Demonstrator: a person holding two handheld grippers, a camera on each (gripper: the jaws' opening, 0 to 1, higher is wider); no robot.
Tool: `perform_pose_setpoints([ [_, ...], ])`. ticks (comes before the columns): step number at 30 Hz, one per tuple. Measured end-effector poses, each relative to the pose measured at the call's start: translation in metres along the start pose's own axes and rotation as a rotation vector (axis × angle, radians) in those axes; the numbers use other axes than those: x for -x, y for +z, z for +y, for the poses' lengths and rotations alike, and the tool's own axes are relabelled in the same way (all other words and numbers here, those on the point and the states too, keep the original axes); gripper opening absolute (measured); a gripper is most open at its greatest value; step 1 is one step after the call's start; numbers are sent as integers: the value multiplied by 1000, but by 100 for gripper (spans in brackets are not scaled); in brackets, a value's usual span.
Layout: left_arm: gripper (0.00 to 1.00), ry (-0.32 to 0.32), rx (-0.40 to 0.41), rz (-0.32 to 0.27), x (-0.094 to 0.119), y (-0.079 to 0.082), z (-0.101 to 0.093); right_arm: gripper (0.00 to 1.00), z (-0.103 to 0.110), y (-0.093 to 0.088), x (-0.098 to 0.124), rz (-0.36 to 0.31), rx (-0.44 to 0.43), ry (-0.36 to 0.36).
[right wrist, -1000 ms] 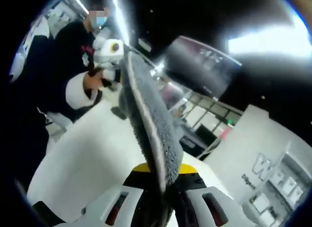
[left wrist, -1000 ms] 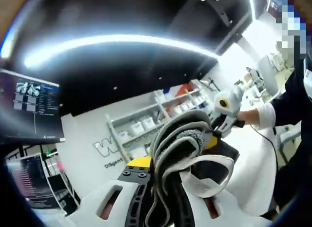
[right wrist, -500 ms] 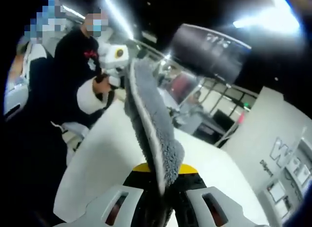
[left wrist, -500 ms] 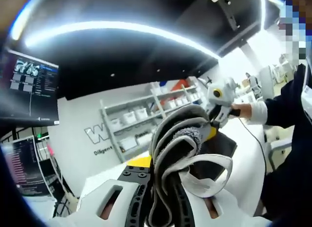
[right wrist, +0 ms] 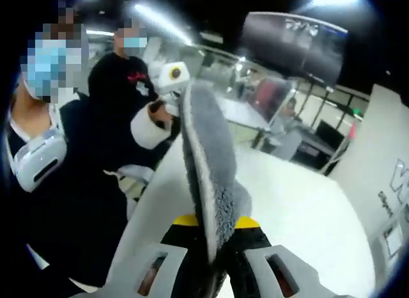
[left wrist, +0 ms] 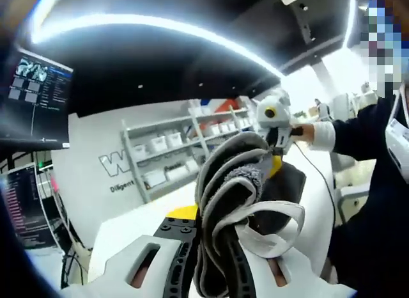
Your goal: Open the folded towel by lifting each exposed corner and separating the folded layers until the towel lies flat within the target outline without major curled edges
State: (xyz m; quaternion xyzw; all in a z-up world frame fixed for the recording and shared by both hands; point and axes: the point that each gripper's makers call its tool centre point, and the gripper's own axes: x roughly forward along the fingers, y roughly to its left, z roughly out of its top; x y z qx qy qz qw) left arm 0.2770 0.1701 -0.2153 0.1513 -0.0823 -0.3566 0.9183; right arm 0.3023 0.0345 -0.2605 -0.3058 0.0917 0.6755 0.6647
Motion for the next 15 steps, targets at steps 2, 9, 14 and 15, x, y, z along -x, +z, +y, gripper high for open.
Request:
perform_pose_setpoints([
  [2,9,-14,15,20,2,-4,0,4,2,-3,-3,21,-22,35],
  [9,9,-61,84,83,5,-21,3,4,8,-10,-15,112,-61,145],
  [14,10,-72,94,93,10,-26,5,4,23,-8,-18,133,-80,286],
  [15,10,-72,93,93,10,-26,5,4,24,-9,-18,139,-83,297],
])
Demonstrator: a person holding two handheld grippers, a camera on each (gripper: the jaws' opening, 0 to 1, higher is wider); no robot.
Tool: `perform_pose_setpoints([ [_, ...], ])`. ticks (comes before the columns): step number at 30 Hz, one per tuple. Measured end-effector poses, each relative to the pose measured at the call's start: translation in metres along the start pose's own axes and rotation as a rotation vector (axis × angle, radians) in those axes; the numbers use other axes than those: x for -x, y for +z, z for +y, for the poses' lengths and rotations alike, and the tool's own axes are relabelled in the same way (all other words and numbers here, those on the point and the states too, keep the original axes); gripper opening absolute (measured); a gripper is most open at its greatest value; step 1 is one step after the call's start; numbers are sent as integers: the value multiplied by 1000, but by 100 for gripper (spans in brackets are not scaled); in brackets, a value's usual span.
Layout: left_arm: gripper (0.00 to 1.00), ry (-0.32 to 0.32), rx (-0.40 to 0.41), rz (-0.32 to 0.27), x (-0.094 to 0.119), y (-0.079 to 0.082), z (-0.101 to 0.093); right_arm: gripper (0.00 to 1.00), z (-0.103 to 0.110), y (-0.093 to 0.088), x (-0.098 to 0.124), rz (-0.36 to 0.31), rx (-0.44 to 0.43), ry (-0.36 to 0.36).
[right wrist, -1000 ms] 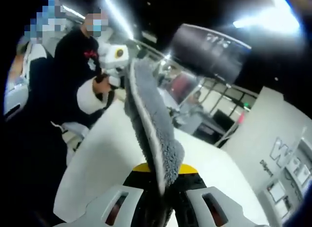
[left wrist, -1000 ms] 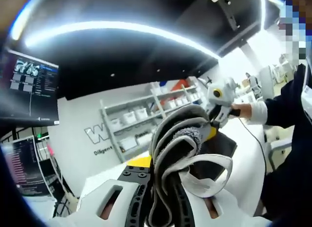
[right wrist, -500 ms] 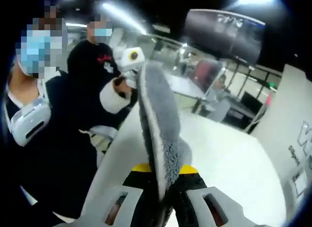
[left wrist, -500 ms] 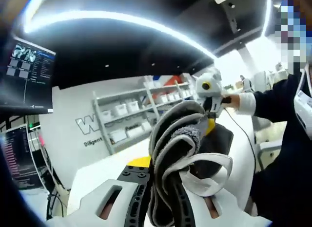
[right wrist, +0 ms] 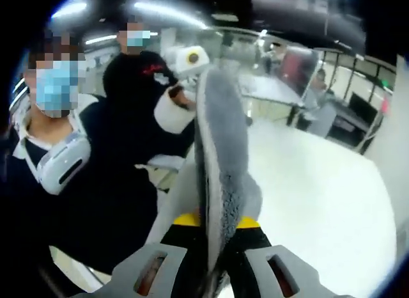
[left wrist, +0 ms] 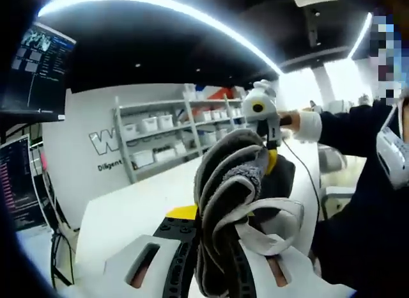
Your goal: Open the folded towel by lifting each exposed corner and separating the folded layers until the towel lies flat within the target outline without major curled edges
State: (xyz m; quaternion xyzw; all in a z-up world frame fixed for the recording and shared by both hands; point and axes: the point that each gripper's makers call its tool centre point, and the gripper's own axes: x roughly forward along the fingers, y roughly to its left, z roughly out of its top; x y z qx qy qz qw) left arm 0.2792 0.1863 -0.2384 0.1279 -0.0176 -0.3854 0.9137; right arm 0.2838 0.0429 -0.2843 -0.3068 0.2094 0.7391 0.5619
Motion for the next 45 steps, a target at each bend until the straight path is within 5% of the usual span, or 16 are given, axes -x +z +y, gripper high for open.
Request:
perform_pose_setpoints([
  [11,11,-30,-26,28,10,-5,-5,4,9,-3,-6,44,-82,207],
  [23,10,-94,72,39,15,-14,-9,4,31,3,-9,46,-314,472],
  [30,10,-126,158,75,18,-30,-1,4,15,0,-19,31,-376,505],
  [42,10,-117,180,129,14,-53,8,5,-2,-7,-31,2,-432,524],
  [45,11,-97,164,141,14,-59,12,6,-28,-7,-34,-19,-419,481],
])
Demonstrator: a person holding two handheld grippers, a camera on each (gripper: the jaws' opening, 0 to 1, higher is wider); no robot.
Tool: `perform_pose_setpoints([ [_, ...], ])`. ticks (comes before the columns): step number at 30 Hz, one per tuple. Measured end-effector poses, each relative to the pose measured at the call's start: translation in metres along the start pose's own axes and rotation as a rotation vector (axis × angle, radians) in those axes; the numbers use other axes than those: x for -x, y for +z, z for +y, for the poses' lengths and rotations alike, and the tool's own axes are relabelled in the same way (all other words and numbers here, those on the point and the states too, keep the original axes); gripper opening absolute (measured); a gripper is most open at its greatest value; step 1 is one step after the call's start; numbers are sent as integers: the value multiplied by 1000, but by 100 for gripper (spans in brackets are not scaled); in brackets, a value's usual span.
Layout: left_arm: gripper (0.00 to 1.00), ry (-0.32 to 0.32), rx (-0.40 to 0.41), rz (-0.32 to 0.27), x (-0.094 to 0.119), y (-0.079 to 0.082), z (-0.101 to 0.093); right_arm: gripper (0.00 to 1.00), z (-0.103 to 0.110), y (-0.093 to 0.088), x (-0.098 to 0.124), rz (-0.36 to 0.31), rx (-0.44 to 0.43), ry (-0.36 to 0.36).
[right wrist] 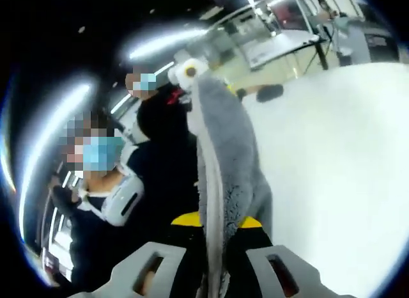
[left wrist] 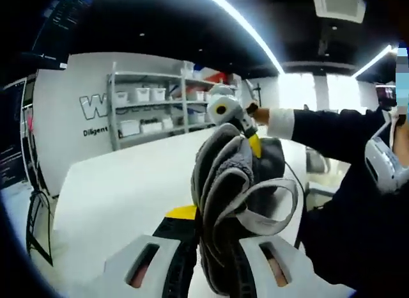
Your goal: Open the folded towel by lifting each exposed corner and separating the folded layers until the towel lies flat within the target outline without major curled edges
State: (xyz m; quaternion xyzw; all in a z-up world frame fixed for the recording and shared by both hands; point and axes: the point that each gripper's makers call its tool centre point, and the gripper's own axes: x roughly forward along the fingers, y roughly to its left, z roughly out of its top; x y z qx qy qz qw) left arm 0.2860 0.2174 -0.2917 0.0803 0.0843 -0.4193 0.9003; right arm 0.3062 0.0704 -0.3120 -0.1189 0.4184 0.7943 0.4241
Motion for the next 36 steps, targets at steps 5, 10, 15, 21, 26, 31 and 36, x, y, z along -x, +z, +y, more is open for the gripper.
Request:
perform_pose_setpoints([
  [5,11,25,-19,33,-4,-10,10,7,-15,-3,-2,-4,77,-92],
  [10,11,73,-47,50,-5,-14,20,8,-32,5,6,-20,167,-212],
  [15,12,121,-64,59,-10,-18,32,8,-48,12,13,3,274,-326],
  [21,12,145,-41,72,-12,-24,42,10,-65,18,18,27,388,-431],
  [26,13,167,-42,83,-14,-30,51,11,-77,24,23,15,434,-493],
  [31,14,184,-43,85,-16,-36,59,12,-89,25,24,23,470,-546],
  [36,16,211,-26,83,-15,-40,69,15,-101,27,25,32,494,-615],
])
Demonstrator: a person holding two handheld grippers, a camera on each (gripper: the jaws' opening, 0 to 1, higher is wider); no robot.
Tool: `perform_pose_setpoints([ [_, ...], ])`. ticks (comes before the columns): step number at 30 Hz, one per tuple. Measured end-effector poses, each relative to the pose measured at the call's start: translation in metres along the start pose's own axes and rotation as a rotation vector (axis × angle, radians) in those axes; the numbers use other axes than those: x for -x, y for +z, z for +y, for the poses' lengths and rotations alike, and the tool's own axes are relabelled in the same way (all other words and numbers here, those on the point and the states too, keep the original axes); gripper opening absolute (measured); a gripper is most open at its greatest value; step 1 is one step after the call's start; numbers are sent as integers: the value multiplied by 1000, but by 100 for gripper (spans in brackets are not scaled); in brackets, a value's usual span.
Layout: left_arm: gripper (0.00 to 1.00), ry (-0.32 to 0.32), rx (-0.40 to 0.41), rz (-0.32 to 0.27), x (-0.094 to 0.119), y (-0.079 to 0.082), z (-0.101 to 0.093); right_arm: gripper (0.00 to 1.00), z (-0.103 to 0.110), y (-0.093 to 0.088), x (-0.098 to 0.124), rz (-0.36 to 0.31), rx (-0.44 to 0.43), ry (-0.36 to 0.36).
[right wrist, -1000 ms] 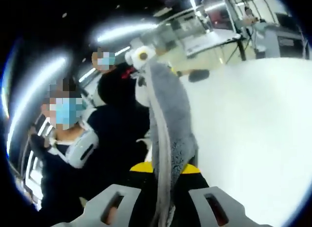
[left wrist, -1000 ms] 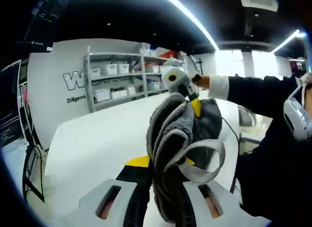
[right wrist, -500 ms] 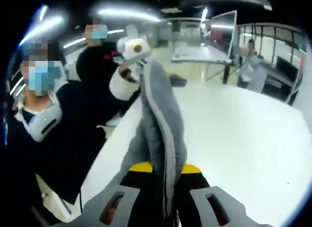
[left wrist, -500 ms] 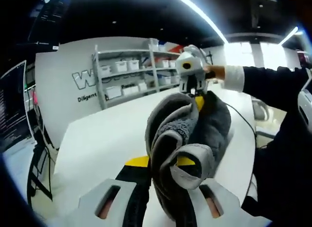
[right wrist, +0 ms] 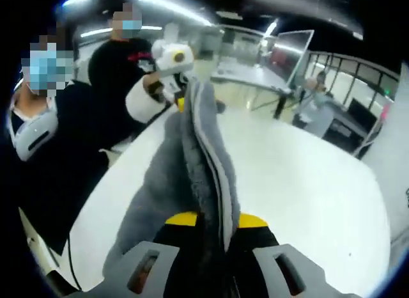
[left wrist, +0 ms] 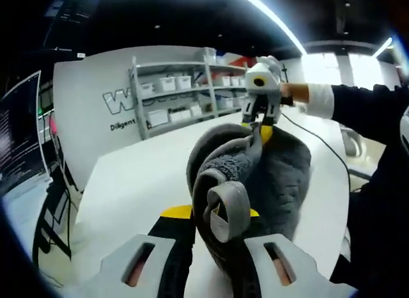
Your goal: Open the folded towel by lifting each exposed corner and separating the folded layers until the towel lies flat within the target outline without major curled edges
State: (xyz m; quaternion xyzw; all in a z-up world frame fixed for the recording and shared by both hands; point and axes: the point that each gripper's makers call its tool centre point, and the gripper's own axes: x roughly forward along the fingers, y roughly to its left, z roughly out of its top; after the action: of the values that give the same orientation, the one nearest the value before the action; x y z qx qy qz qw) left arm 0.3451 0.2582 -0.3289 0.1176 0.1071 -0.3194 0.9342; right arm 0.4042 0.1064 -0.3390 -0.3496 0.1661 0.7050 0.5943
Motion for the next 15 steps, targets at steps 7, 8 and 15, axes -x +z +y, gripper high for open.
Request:
perform_pose_setpoints([
  [7,17,35,27,2,-10,-9,10,15,-16,-15,-6,54,82,-107],
  [8,17,38,37,2,-12,-11,11,14,-15,-17,-8,58,94,-116],
  [15,16,62,84,-10,-25,-22,22,11,-19,-23,-15,75,100,-178],
])
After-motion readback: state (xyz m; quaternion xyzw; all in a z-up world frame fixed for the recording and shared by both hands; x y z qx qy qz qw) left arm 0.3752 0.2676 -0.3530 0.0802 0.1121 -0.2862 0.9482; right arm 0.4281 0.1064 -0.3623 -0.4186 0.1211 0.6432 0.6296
